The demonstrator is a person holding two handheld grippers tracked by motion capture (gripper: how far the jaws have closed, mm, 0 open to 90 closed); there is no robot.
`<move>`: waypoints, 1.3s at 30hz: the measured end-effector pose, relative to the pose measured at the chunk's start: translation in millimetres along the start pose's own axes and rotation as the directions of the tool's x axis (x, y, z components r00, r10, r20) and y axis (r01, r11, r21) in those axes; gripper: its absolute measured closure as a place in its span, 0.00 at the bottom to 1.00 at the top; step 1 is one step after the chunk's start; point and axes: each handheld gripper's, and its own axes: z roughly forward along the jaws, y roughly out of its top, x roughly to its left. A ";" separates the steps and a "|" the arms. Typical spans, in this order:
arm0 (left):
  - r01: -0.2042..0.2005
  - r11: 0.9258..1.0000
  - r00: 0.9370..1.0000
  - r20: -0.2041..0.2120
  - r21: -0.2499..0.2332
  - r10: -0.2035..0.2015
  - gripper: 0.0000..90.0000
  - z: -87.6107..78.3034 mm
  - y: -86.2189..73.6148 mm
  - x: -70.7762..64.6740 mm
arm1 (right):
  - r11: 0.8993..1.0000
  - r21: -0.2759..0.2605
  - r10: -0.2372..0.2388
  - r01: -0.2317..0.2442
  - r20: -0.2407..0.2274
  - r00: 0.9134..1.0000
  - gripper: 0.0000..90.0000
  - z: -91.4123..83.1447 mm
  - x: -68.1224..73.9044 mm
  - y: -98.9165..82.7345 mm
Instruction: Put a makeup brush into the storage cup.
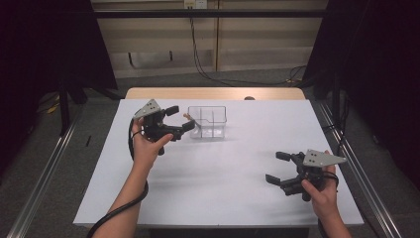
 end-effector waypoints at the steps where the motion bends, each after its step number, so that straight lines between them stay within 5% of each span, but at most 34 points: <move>1: 0.000 1.000 1.000 0.001 0.000 0.000 0.02 -0.4 -1.8 -1.0 | 1.000 -0.002 0.000 0.000 0.001 1.000 0.09 -0.6 -0.2 0.0; 26: -0.017 1.000 0.999 0.037 -0.011 0.017 0.01 -20.2 -27.0 -12.4 | 1.000 0.012 -0.004 0.004 0.014 1.000 0.09 0.4 -1.9 -2.5; 39: -0.040 0.999 0.997 0.063 0.021 0.038 0.01 -23.6 -36.6 -19.3 | 1.000 0.014 -0.005 0.005 0.016 1.000 0.09 0.4 -2.0 -3.3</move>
